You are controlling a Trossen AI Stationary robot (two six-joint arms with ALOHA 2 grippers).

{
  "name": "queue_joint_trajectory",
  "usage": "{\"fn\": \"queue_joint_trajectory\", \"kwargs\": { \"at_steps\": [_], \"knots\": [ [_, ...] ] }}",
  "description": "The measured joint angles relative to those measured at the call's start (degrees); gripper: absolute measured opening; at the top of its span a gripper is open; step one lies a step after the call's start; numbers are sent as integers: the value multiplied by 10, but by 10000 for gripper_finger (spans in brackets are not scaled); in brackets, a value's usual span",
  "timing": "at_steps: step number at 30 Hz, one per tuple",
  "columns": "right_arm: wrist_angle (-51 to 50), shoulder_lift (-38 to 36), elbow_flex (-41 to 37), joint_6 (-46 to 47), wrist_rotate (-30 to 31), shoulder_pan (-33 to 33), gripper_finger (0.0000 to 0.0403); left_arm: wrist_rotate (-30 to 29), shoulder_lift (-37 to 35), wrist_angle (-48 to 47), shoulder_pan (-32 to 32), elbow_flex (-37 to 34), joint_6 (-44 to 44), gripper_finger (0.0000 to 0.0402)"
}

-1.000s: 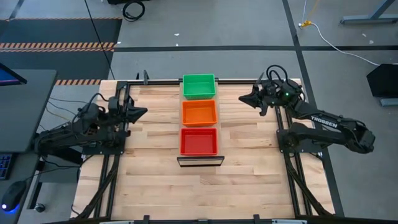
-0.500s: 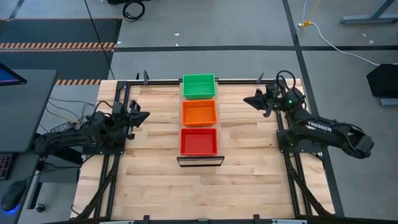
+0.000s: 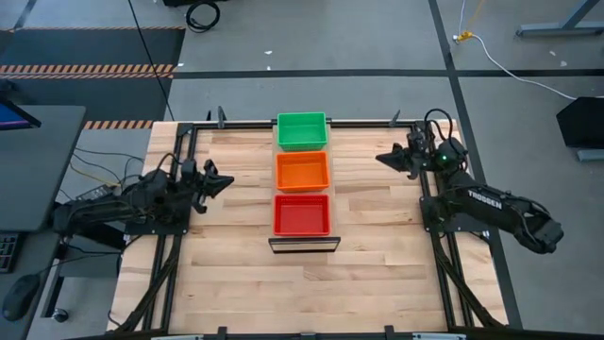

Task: Stack baskets on shelf by color
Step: Return to Home Position

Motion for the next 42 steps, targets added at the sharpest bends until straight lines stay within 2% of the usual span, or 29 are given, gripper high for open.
{"fn": "queue_joint_trajectory", "kwargs": {
  "at_steps": [3, 5, 10, 14, 20, 23, 28, 33, 35, 39, 42],
  "knots": [
    [0, -9, -9, 14, -24, 14, 2, -6, 0, 2, -17, 0, -13, 0],
    [-19, -12, -15, 10, -33, 27, 2, -33, 1, -12, -34, 0, -10, 0],
    [-172, -14, -18, -73, -18, 69, 2, -128, 2, -76, -98, 0, 8, 0],
    [-235, -14, -18, -140, 57, 127, 2, -212, 2, -88, -170, 0, 21, 0],
    [-235, -14, -18, -178, 165, 238, 2, -357, 2, -111, -280, 0, 29, 0],
    [-235, -14, -18, -187, 217, 294, 2, -410, 2, -114, -320, 0, 73, 0],
    [-269, -14, 18, -228, 327, 365, 2, -432, 2, -98, -354, 0, 154, 0],
    [-426, -5, 105, -323, 426, 421, 2, -452, 2, -112, -357, 0, 168, 0],
    [-445, 2, 112, -344, 442, 434, 2, -456, 2, -134, -357, 0, 180, 0],
    [-421, 6, 84, -339, 459, 451, 2, -456, 2, -169, -357, 0, 167, 0],
    [-305, 4, 32, -322, 480, 462, 2, -456, 2, -162, -357, -11, 169, 0]
  ]
}}
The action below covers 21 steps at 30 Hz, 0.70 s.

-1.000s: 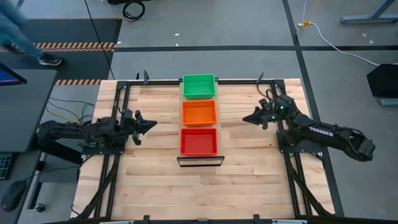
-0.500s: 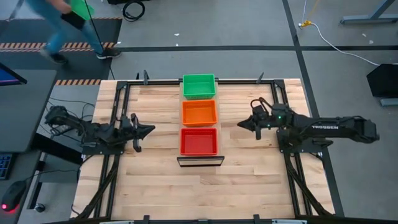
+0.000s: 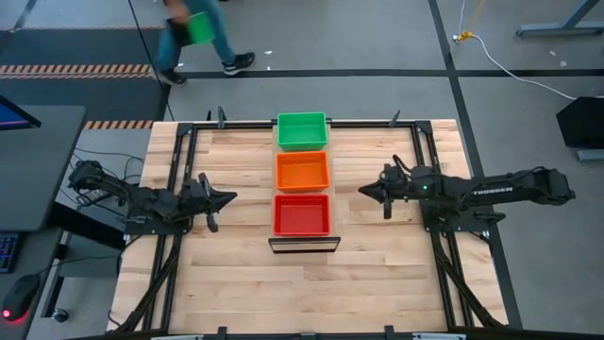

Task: Stack baskets on shelf by color
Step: Return to Home Position

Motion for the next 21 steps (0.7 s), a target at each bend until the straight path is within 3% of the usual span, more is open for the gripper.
{"fn": "queue_joint_trajectory", "kwargs": {
  "at_steps": [4, 10, 17, 21],
  "knots": [
    [142, 0, -68, 14, 39, 2, 1, 0, 0, -7, 0, 0, 7, 0],
    [131, 9, -80, -46, 44, 7, 1, 2, 0, -29, 0, 0, 2, 0],
    [315, 1, -80, -61, 43, 8, 1, 7, 0, 22, 0, -1, 19, 0],
    [306, -29, -80, -30, 41, 8, 3, 5, -1, 38, 0, 2, 24, 1]
  ]
}}
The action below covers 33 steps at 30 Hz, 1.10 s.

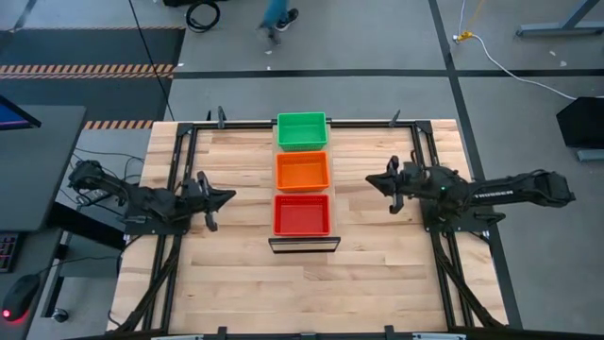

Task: Stack baskets on shelf by color
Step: Return to Home Position

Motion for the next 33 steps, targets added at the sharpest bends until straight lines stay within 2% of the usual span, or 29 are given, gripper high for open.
{"fn": "queue_joint_trajectory", "kwargs": {
  "at_steps": [4, 13, 17, 21, 24, 33],
  "knots": [
    [-26, -55, 0, 6, -10, 0, 2, -46, -12, -9, -8, 25, 48, 1],
    [-288, -264, 0, 16, -32, 0, 2, -76, -121, -115, -89, 31, 36, 1],
    [-399, -359, 0, 16, -31, 0, 2, -110, -120, -124, -121, 32, 37, 1],
    [-412, -346, 3, 10, -23, 0, 2, -107, -121, -128, -126, 32, 36, 1],
    [-415, -346, 4, 13, -14, 0, 3, -84, -121, -130, -115, 32, 35, 0],
    [-399, -347, 4, 28, -49, 0, 4, 61, -121, -122, -34, 32, 41, 0]
  ]
}}
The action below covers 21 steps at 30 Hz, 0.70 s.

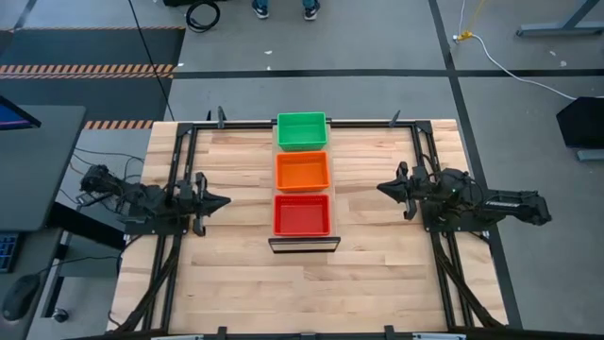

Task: Stack baskets on shelf by color
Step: Return to Home Position

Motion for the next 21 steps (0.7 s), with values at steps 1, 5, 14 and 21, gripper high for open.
{"fn": "queue_joint_trajectory", "kwargs": {
  "at_steps": [1, 5, 14, 21],
  "knots": [
    [-2, 0, 0, 0, 0, 0, 4, 21, 0, -1, 12, 0, 0, 0],
    [-3, 0, 0, 3, 0, 0, 6, 94, 0, 13, 65, -5, 1, 0],
    [-3, 0, 0, 4, 0, 0, 7, 188, 1, 41, 158, -34, -18, 0],
    [-3, 0, 0, 3, 0, 0, 7, 222, 1, 40, 199, -34, -3, 1]
  ]
}}
